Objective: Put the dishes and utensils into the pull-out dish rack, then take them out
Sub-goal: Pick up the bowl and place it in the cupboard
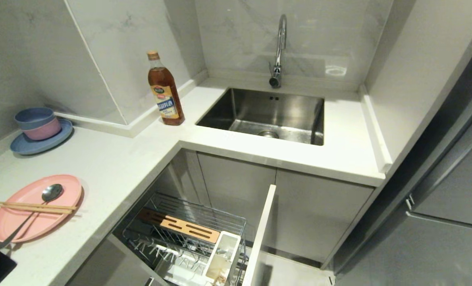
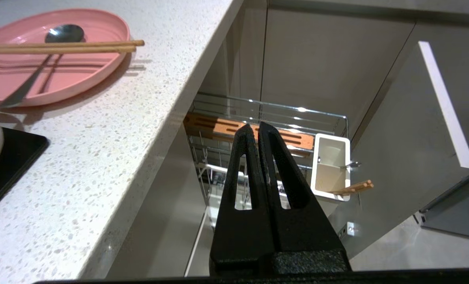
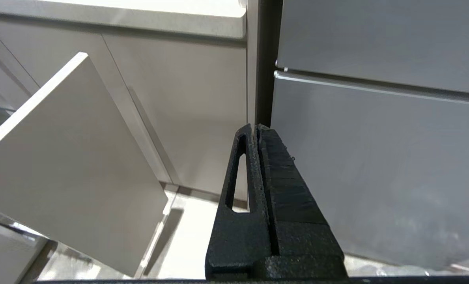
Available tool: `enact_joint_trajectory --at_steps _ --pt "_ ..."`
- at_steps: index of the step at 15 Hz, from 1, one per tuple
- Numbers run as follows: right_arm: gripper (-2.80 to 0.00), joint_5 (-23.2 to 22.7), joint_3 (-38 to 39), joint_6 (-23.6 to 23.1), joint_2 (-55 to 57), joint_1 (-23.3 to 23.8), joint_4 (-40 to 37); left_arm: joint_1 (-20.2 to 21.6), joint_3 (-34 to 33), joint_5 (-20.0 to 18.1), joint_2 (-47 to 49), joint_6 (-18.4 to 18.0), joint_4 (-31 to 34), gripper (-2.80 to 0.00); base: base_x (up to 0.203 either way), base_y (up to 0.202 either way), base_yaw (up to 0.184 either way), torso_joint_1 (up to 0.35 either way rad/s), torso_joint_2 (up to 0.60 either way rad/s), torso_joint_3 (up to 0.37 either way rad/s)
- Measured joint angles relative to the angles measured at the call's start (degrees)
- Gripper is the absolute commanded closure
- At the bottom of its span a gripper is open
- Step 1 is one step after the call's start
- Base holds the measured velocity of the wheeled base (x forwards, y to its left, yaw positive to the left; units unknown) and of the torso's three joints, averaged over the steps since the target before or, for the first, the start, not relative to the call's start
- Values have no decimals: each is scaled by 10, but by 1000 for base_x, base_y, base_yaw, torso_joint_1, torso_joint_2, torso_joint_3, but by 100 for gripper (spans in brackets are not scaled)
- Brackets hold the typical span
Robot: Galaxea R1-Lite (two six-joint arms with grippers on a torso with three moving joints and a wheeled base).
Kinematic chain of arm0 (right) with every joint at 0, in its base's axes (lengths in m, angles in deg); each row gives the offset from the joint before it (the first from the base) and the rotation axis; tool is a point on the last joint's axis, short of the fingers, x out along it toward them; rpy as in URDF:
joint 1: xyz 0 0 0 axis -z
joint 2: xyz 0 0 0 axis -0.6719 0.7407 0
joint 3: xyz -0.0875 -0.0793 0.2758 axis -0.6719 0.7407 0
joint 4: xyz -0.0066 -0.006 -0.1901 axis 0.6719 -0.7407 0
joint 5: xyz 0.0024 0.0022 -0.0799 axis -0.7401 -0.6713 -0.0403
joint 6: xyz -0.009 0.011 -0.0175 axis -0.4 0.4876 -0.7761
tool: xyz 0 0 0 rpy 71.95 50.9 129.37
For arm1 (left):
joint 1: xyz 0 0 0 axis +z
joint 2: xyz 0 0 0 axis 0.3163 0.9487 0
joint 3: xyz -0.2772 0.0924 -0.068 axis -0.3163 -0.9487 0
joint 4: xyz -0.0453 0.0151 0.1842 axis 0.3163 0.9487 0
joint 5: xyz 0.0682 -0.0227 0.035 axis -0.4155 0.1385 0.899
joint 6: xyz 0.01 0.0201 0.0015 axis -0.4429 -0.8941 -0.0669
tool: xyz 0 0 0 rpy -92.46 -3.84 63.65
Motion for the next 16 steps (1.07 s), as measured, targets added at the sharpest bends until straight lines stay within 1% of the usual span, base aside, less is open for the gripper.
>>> enact_joint_trajectory --at_steps 16 --pt "0 0 0 0 0 0 0 0 0 0 0 0 0 0 0 0 0 2 3 -197"
